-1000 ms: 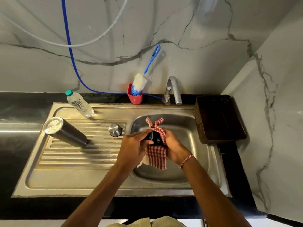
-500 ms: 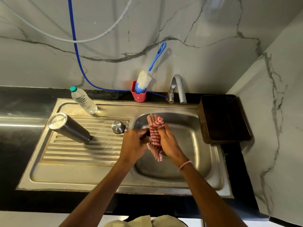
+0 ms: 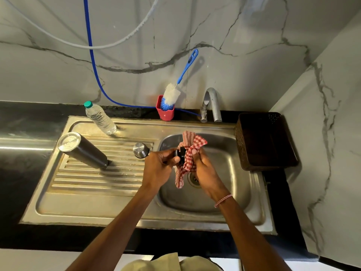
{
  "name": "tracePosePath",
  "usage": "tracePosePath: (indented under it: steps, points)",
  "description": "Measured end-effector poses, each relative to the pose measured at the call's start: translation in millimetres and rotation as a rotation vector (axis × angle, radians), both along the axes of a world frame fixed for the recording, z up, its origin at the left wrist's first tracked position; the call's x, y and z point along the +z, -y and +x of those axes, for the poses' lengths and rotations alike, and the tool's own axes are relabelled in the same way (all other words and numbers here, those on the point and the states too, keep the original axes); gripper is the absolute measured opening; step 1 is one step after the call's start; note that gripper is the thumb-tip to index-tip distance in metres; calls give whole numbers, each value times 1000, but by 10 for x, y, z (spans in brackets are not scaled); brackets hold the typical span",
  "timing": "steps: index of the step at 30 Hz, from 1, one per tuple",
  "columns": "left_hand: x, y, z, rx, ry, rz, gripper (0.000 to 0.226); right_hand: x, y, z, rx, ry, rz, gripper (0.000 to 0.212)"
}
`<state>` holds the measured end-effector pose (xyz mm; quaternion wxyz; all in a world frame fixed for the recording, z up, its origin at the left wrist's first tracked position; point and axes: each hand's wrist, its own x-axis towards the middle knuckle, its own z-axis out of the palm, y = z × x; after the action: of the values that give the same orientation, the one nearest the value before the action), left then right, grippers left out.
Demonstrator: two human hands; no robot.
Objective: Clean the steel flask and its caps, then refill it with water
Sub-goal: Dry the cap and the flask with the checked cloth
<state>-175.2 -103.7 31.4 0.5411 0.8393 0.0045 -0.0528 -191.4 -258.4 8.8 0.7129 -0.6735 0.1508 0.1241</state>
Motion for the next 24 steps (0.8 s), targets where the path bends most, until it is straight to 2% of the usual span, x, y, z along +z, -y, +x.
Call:
tracePosePath:
  steps: [2, 6, 8, 13, 18, 21, 24]
  points:
    - [12, -36, 23, -37, 5, 28, 23, 19, 20, 1, 37, 5, -40, 65]
    - [38, -84, 59, 7, -10, 103, 21, 80, 78, -29, 112, 35, 31, 42]
    - [31, -106, 45, -11, 1, 118, 22, 99, 103, -55, 140, 31, 62, 42]
    - [25, -124, 0, -70, 40, 150, 29, 14, 99, -142, 111, 28, -108, 44]
    - [24, -98, -43, -86, 89, 133, 33, -20, 44, -136, -66, -51, 86, 36]
    - [12, -84, -89, -123, 142, 136, 42, 31, -22, -115, -165, -183, 299, 32]
    - [-1, -76, -143, -198, 152, 107, 47, 108, 9, -82, -186, -280, 439, 40]
